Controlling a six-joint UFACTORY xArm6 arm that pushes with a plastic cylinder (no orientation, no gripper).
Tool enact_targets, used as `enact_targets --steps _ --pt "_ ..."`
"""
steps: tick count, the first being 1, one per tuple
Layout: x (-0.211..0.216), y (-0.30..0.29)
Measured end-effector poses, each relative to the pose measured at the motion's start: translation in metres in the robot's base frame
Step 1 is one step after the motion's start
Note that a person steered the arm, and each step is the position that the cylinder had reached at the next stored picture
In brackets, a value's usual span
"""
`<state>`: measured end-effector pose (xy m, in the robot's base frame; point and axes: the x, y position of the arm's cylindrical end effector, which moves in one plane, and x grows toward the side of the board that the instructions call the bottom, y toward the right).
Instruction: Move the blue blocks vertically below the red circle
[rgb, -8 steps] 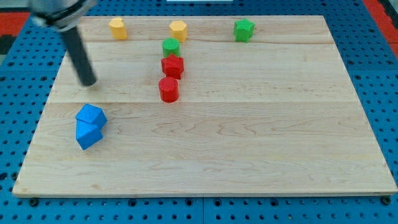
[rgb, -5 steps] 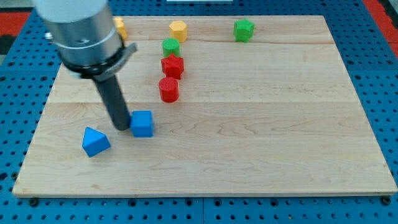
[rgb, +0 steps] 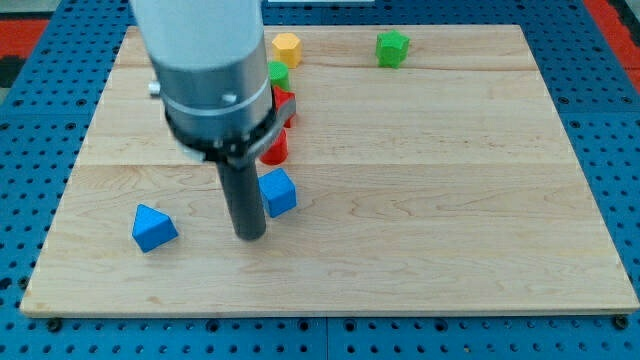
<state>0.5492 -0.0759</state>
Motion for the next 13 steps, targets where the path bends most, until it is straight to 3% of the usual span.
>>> enact_targets --steps 1,2,3,4,5,6,7,8,10,11,13 --pt "0.031 -0.042" --pt "0.035 -0.137" --pt "0.0 -0.171" --pt "-0.013 -0.112" --pt "0.013 -0.015" --pt "0.023 -0.005" --pt "0.016 -0.065" --pt "-0.026 -0.099" --pt "0.006 -0.029" --pt "0.041 -0.015" --pt "0.056 0.01"
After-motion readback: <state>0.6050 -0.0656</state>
